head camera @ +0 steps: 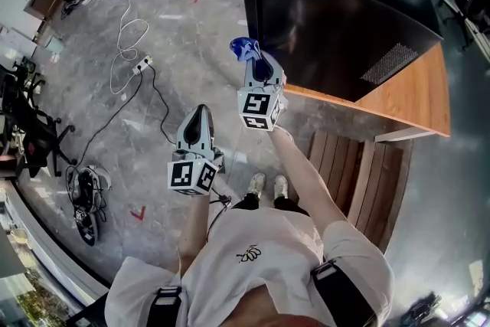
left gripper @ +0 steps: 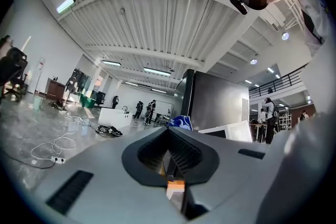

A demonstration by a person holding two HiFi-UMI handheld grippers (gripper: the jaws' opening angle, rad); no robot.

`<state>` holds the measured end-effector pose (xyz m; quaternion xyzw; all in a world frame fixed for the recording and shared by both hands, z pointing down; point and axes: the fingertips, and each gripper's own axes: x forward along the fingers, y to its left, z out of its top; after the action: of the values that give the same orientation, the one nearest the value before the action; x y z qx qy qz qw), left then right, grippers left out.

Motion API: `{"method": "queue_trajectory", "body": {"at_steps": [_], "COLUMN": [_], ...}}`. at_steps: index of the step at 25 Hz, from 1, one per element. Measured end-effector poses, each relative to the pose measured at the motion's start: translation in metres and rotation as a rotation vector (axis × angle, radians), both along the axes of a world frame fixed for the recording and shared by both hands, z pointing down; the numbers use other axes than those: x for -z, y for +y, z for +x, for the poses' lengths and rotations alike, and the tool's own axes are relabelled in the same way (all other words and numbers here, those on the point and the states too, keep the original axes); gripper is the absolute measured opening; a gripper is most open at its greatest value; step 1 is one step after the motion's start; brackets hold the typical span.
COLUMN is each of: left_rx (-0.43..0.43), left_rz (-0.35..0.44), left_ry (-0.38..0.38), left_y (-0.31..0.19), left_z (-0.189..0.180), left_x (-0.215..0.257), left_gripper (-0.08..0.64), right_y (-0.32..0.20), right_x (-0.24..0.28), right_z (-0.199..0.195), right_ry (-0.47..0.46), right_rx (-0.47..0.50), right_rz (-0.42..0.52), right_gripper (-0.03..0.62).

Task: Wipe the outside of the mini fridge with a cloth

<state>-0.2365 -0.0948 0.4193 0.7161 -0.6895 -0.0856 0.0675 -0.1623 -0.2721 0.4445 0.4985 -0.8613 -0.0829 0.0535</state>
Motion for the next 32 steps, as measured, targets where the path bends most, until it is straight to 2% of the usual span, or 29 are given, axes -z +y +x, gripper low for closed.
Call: {"method": "queue_trajectory", "body": {"at_steps": [7, 11, 21, 26, 32], "left_rx": [-0.066, -0.113, -0.223, -0.269, -0.305], "left_rz": [0.019, 0.029, 0.052, 0.055, 0.044], "left_ry": [-0.008, -0.008, -0.003, -0.002, -0.002], "left_y": [-0.017, -0.026, -0.047, -0.052, -0.055], "left_z": [0.025, 0.046, 0.098, 0.117, 0.132], "left_x": [0.005, 0.008, 0.015, 0.015, 0.011], "left_gripper": [0.005, 0.005, 0.005, 0.005, 0.005], "right_y": [0.002, 0.003, 0.005, 0.007, 0.006], "right_x": [0.009, 0.013, 0.019, 0.018, 0.017], "right_z": [0.047, 0.091, 0.215, 0.284, 0.332], "right_ry": [-0.010, -0.001, -0.002, -0.031, -0.018], "right_rx": [-0.072, -0.126, -0.315, -0.464, -0.562], "right_rz": [0.010, 0.029, 0.043, 0.032, 0.033], "right_gripper": [0.063, 0.063, 0.063, 0.063, 0.063]}}
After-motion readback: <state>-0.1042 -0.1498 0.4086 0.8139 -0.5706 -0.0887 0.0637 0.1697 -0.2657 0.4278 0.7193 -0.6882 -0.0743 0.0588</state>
